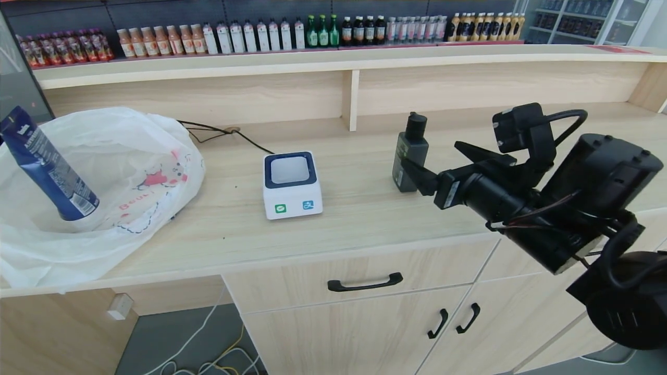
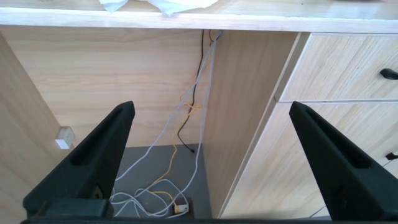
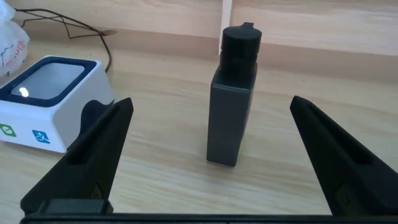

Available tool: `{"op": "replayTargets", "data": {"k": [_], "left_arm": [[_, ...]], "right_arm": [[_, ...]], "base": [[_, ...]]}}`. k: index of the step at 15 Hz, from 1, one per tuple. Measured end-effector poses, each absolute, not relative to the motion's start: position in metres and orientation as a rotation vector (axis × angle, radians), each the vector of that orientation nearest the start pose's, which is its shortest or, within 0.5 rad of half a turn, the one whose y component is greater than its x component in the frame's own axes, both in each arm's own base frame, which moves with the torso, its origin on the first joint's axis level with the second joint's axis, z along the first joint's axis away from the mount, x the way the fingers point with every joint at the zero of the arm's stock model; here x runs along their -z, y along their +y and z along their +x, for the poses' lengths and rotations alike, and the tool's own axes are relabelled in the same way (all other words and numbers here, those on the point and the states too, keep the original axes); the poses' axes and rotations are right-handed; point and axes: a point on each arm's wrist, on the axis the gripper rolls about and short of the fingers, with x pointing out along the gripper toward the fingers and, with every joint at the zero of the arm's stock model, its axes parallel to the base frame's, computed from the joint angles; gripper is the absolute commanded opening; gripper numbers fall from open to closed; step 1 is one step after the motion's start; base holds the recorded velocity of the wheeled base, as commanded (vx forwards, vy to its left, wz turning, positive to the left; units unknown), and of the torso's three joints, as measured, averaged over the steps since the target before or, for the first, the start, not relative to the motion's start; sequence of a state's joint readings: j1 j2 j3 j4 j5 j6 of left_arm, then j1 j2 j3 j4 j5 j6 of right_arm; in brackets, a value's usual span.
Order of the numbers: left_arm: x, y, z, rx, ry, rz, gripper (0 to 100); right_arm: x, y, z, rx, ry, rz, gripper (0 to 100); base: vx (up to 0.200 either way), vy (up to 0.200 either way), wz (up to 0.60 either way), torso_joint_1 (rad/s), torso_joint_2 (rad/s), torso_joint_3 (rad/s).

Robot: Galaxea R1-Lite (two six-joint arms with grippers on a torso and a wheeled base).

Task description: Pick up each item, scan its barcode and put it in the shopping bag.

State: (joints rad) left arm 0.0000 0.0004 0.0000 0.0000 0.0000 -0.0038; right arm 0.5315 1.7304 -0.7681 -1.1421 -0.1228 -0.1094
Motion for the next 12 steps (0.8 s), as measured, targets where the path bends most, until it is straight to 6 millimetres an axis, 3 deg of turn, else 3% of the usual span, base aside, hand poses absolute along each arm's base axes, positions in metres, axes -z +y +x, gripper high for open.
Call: {"op": "replayTargets", "data": {"k": [5, 12], "left_arm": [[-0.075, 0.0, -0.023, -0.001, 0.0, -0.004, 100], [-0.075, 0.0, -0.023, 0.0, 0.0, -0.004, 100]], "right_arm": [[-0.229, 0.163, 0.286, -0.386, -0.185, -0.048, 100], [-0.213, 0.155, 0.316, -0.328, -0.146, -0.051, 100]], "base": [[0.0, 0.0, 0.0, 0.0, 0.0, 0.0], [0.0, 0.0, 0.0, 0.0, 0.0, 0.0]]}}
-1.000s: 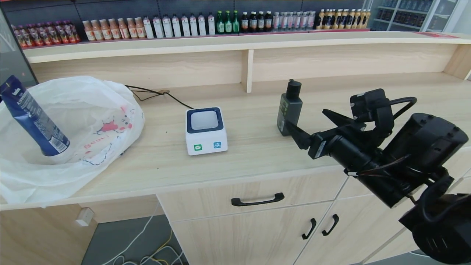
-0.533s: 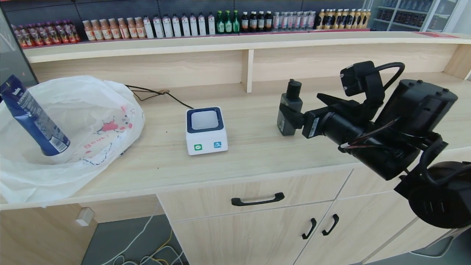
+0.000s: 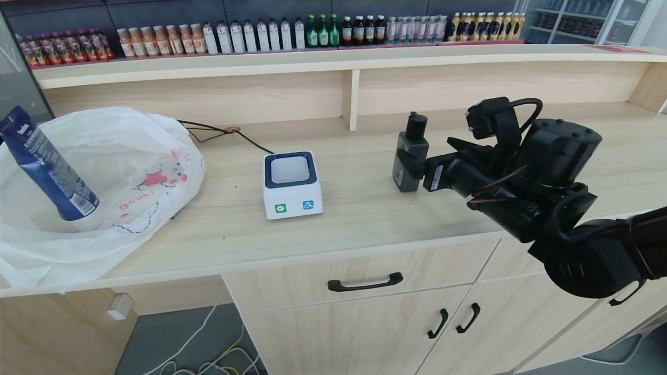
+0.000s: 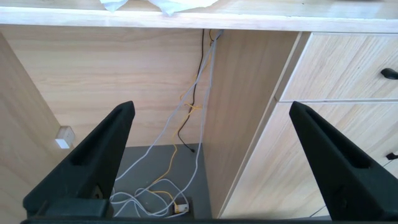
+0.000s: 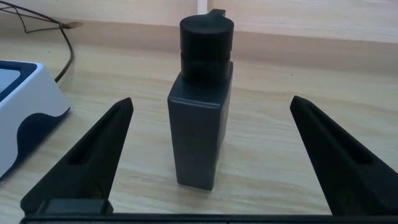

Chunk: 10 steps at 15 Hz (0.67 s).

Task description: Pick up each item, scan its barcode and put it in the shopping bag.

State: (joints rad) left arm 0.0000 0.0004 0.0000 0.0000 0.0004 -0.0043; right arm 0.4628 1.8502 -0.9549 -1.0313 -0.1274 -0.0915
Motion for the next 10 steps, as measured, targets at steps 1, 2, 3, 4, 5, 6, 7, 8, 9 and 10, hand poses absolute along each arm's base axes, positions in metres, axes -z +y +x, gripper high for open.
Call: {"op": "replayTargets", "data": {"k": [1, 2, 3, 4, 5, 6, 7, 8, 9, 10], "left_arm": [[-0.075, 0.0, -0.023, -0.001, 0.0, -0.004, 100], [-0.075, 0.0, -0.023, -0.001, 0.0, -0.004, 100], [-0.075, 0.0, -0.023, -0.001, 0.0, -0.004, 100], [-0.075, 0.0, -0.023, -0.001, 0.0, -0.004, 100], [-0.075, 0.0, -0.023, -0.001, 0.0, -0.004, 100], [-0.075, 0.0, -0.023, -0.001, 0.0, -0.004, 100], [-0.075, 0.0, -0.023, -0.001, 0.0, -0.004, 100], [-0.075, 0.0, -0.023, -0.001, 0.0, -0.004, 100], [-0.075, 0.0, -0.023, -0.001, 0.0, -0.004, 100], [-0.075, 0.0, -0.023, -0.001, 0.0, -0.004, 100]], "right_arm": [[-0.211, 0.155, 0.32, -0.325, -0.143, -0.051, 100], [-0.21, 0.156, 0.323, -0.324, -0.14, -0.052, 100], [-0.21, 0.157, 0.326, -0.324, -0.144, -0.051, 100], [-0.21, 0.159, 0.329, -0.322, -0.15, -0.049, 100], [-0.211, 0.16, 0.332, -0.321, -0.155, -0.047, 100], [-0.209, 0.161, 0.335, -0.321, -0.152, -0.048, 100], [-0.207, 0.162, 0.337, -0.321, -0.148, -0.049, 100], [-0.205, 0.163, 0.339, -0.32, -0.145, -0.05, 100], [-0.203, 0.162, 0.34, -0.317, -0.143, -0.05, 100], [-0.202, 0.162, 0.342, -0.314, -0.141, -0.05, 100]], "base": [[0.0, 0.0, 0.0, 0.0, 0.0, 0.0], [0.0, 0.0, 0.0, 0.0, 0.0, 0.0], [0.0, 0.0, 0.0, 0.0, 0.0, 0.0], [0.0, 0.0, 0.0, 0.0, 0.0, 0.0], [0.0, 0.0, 0.0, 0.0, 0.0, 0.0], [0.0, 0.0, 0.0, 0.0, 0.0, 0.0], [0.0, 0.0, 0.0, 0.0, 0.0, 0.0], [0.0, 0.0, 0.0, 0.0, 0.0, 0.0], [0.0, 0.0, 0.0, 0.0, 0.0, 0.0], [0.0, 0.0, 0.0, 0.0, 0.0, 0.0]]}}
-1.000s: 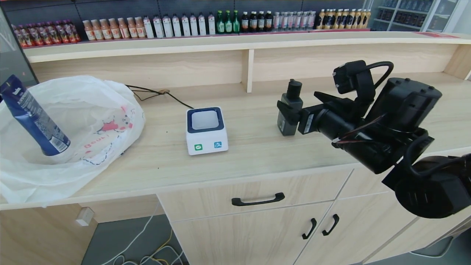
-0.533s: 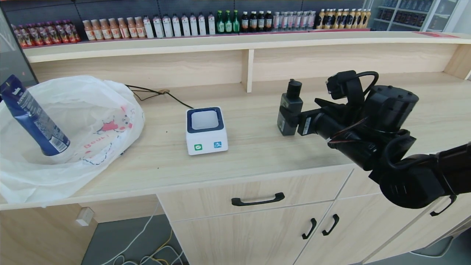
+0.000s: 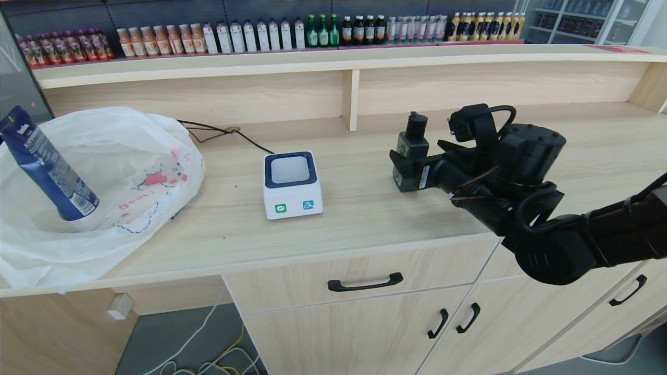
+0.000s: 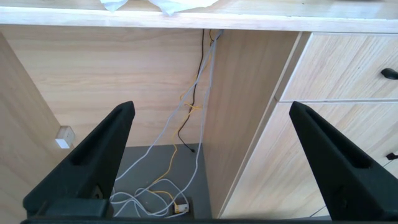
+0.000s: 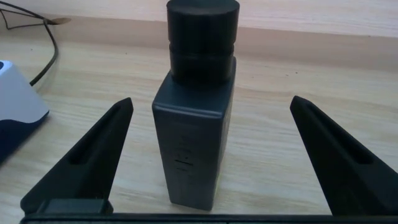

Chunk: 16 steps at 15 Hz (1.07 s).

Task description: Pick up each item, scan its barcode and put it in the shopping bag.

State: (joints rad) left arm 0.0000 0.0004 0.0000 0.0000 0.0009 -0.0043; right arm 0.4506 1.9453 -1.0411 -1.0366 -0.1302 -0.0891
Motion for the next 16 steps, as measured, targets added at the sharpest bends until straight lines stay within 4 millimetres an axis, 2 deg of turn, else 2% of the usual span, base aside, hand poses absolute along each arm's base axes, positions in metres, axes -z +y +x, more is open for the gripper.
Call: {"op": "replayTargets", "data": {"k": [9, 16], "left_arm": [[-0.075, 0.0, -0.023, -0.001, 0.0, -0.004, 100], [-0.075, 0.0, -0.023, 0.0, 0.0, -0.004, 100]], "right_arm": [[-0.197, 0.17, 0.36, -0.306, -0.158, -0.049, 100], [-0.188, 0.172, 0.366, -0.306, -0.139, -0.052, 100]], "base": [[0.0, 0.0, 0.0, 0.0, 0.0, 0.0], [0.0, 0.0, 0.0, 0.0, 0.0, 0.0]]}}
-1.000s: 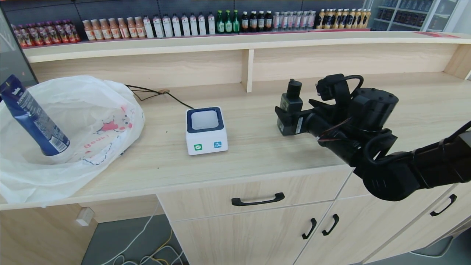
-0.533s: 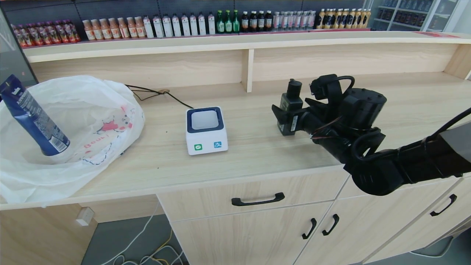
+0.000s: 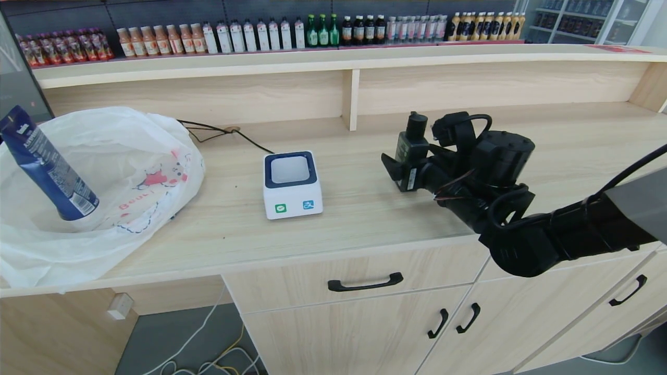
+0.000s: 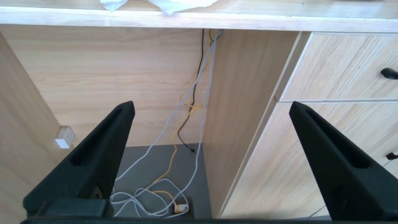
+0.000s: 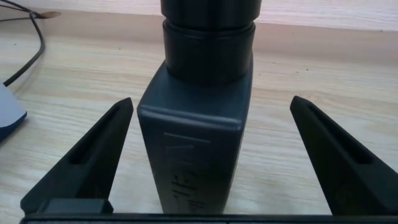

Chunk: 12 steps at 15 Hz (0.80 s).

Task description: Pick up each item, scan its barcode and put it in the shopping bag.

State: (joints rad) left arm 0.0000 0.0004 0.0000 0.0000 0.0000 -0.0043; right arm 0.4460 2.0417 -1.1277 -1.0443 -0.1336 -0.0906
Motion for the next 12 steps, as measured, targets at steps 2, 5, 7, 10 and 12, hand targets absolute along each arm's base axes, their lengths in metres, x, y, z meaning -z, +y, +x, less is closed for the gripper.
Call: {"op": "replayTargets", "data": {"k": [2, 5, 7, 10, 12], "left_arm": [[-0.0755, 0.0, -0.0228, 0.0, 0.0, -0.004, 100], [-0.0755, 0.0, -0.0228, -0.001, 0.0, -0.004, 100], [-0.0755, 0.0, -0.0228, 0.0, 0.0, -0.004, 100], [-0.0755, 0.0, -0.0228, 0.0, 0.0, -0.004, 100], [-0.0755, 0.0, -0.0228, 0.0, 0.0, -0.004, 100]], "right_arm": [[-0.1864, 0.1707, 0.3672, -0.303, -0.134, -0.054, 0], [-0.1843, 0.1711, 0.368, -0.303, -0.13, -0.055, 0], [-0.1834, 0.1714, 0.3686, -0.304, -0.134, -0.053, 0], [-0.1833, 0.1716, 0.3687, -0.305, -0.14, -0.051, 0], [-0.1843, 0.1719, 0.3683, -0.306, -0.154, -0.047, 0]], "base": [[0.0, 0.0, 0.0, 0.0, 0.0, 0.0], [0.0, 0.0, 0.0, 0.0, 0.0, 0.0], [0.0, 0.0, 0.0, 0.0, 0.0, 0.0], [0.0, 0.0, 0.0, 0.0, 0.0, 0.0], [0.0, 0.0, 0.0, 0.0, 0.0, 0.0]]}}
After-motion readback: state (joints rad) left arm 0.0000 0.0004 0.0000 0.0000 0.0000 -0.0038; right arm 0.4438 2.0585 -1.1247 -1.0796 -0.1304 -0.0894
